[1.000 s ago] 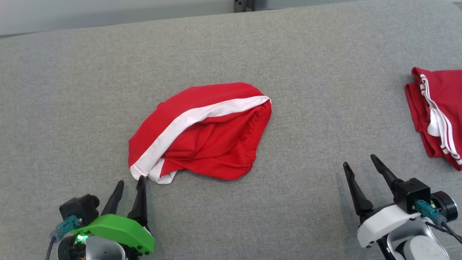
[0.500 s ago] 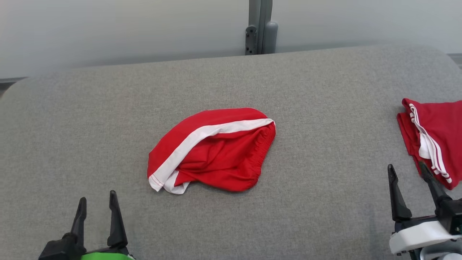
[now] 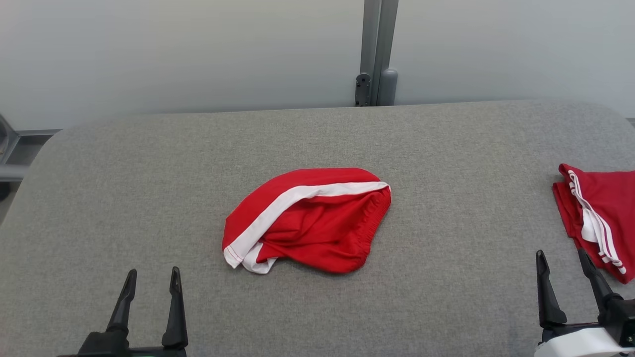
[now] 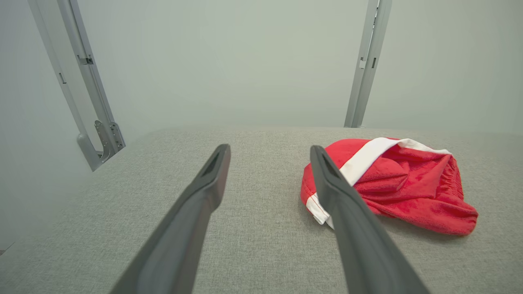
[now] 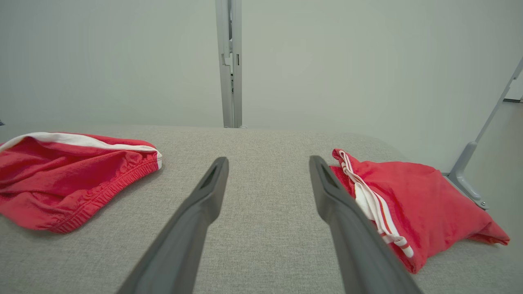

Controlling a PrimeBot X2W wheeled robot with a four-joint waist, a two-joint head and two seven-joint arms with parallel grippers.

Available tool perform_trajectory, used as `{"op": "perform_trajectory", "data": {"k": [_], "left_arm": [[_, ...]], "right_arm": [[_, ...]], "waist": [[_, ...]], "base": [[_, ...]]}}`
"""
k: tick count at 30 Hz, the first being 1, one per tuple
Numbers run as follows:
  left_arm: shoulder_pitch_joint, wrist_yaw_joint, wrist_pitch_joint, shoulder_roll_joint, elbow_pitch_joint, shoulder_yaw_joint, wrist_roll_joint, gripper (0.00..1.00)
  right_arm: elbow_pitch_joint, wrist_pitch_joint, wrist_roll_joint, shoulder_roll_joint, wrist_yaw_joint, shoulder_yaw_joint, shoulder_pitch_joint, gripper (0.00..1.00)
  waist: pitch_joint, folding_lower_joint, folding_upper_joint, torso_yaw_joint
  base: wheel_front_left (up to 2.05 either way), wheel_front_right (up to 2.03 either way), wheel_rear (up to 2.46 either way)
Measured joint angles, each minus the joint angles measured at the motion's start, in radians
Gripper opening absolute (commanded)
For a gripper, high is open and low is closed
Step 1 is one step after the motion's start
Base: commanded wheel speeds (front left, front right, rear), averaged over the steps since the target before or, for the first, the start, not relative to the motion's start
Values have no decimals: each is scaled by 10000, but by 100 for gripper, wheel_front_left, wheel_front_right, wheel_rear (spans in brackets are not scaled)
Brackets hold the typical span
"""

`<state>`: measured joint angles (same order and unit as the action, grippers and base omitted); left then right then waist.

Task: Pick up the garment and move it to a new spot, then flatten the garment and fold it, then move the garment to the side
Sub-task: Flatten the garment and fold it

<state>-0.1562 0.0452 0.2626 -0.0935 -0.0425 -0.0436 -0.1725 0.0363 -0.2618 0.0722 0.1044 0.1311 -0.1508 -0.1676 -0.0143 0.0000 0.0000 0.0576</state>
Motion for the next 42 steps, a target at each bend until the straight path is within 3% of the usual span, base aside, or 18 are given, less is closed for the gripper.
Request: {"op": "perform_trajectory", "data": {"k": [7,12,16,19,26,32,42], "left_arm": [[33,491,2,151,-90,385,63,100],[395,690,17,242,-136,328,-171,100],[1005,779,-667,339,-991,-77,-1032,100],[1896,771,-1981,397,-1124,-301,-2408,100],[2744,320,-3758,428,-633,-1321,-3244,100],[2848,59,-4217,435,-184,-1778,-3365,100],[2828,-115,-4552,431,146,-1967,-3835,100]], "right_arm": [[0,0,63,-146,0,180,-15,100],[-240,0,1147,-128,-2,692,641,100],[259,182,1384,826,-2,1770,1920,100],[606,1112,1553,1498,-4,2646,3403,100],[1670,3095,2372,2721,-2,5028,5947,100],[2424,3590,2941,3486,0,6598,6959,100],[3212,3242,3684,3996,0,7676,7752,100]], "waist": [[145,0,0,-54],[447,0,0,-92],[890,0,0,-112],[1325,0,0,-89],[2383,0,0,132],[3114,1,0,500],[3757,0,0,1162]], "base": [[0,0,0],[0,0,0],[0,0,0],[0,0,0],[0,0,0],[0,0,0],[0,0,0]]}}
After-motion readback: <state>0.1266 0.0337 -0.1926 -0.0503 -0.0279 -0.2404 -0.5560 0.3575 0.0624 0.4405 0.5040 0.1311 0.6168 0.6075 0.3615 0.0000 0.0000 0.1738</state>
